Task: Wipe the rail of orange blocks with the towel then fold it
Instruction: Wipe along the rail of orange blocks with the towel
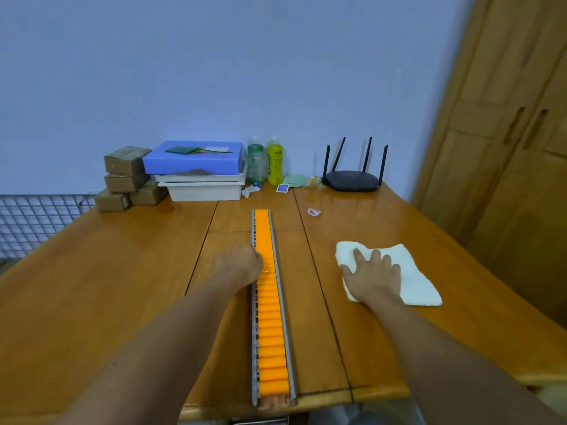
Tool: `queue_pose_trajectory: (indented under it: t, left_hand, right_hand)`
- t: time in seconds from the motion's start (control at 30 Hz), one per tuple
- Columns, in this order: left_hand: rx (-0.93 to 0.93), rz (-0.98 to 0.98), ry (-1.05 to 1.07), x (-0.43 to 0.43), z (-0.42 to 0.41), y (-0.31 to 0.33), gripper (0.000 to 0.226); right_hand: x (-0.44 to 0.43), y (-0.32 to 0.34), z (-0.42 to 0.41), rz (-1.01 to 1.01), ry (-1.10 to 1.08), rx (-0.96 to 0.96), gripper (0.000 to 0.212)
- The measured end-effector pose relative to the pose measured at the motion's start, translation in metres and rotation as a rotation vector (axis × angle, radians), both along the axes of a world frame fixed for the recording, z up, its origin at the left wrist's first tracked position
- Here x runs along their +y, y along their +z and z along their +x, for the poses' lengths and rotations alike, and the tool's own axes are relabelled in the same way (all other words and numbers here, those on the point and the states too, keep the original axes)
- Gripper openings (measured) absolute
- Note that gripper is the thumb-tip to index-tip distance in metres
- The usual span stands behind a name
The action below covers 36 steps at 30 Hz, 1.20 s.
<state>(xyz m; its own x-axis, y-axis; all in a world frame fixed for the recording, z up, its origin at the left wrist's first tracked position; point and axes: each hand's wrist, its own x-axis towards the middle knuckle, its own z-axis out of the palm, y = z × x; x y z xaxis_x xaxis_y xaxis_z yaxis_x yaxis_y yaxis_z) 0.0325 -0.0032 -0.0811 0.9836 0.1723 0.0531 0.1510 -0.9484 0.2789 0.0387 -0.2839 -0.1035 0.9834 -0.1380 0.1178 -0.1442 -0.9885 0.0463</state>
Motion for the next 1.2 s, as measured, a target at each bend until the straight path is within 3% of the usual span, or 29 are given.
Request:
queue_pose_trajectory:
  t: [0.37,0.7,0.9,1.2]
  left_hand:
    - [-0.069,-0.222,0.03,0.006,0.022,-0.011,0.023]
    - [-0.112,-0.368,-0.002,0.023,0.078,-0.016,0.02]
    - [-0.214,-0.5,-0.051,0.039,0.097,-0.032,0.033]
    - [-0.288,-0.56,-0.039,0.047,0.112,-0.05,0.037]
  right_hand:
    - [0.004,0.013,0.033,0.07,0.126,-0.09,0.03]
    - [0.092,0.068,0.096,0.251,0.284,-0.332,0.031]
    - [0.131,0.099,0.149,0.249,0.339,-0.463,0.031]
    - [0.219,0.077,0.202,0.268,0.487,-0.378,0.027]
